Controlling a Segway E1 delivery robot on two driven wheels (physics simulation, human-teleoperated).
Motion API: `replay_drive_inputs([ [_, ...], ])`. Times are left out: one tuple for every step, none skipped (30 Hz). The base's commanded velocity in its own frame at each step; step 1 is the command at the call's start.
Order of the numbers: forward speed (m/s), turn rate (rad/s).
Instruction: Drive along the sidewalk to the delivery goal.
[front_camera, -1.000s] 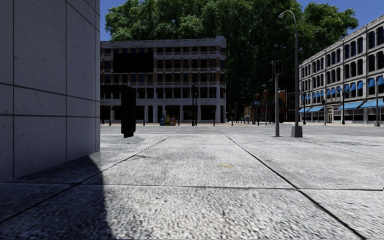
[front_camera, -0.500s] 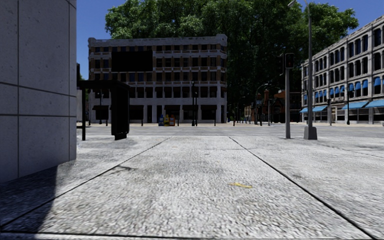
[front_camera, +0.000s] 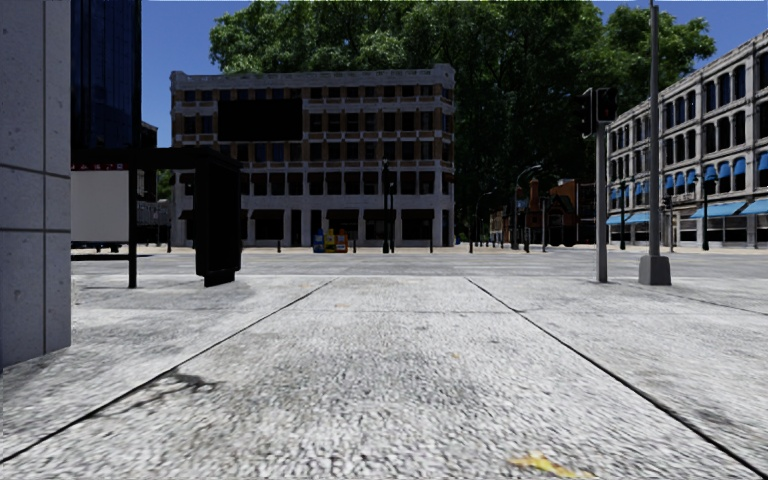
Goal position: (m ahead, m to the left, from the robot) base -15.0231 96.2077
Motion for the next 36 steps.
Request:
replay_drive_inputs([
  [2.00, 0.00],
  [2.00, 0.04],
  [2.00, 0.04],
  [2.00, 0.24],
  [2.00, 0.41],
  [2.00, 0.51],
  [2.00, 0.63],
  [2.00, 0.63],
  [2.00, 0.69],
  [2.00, 0.70],
  [2.00, 0.70],
  [2.00, 0.70],
  [2.00, 0.70],
  [2.00, 0.70],
  [2.00, 0.70],
  [2.00, 0.70],
  [2.00, 0.70],
  [2.00, 0.70],
  [2.00, 0.70],
  [2.00, 0.70],
  [2.00, 0.70],
  [2.00, 0.70],
  [2.00, 0.70],
  [2.00, 0.70],
  [2.00, 0.69],
  [2.00, 0.69],
  [2.00, 0.69],
  [2.00, 0.69],
  [2.00, 0.67],
  [2.00, 0.66],
  [2.00, 0.66],
  [2.00, 0.66],
  [2.00, 0.66],
  [2.00, 0.65],
  [2.00, 0.65],
  [2.00, 0.61],
])
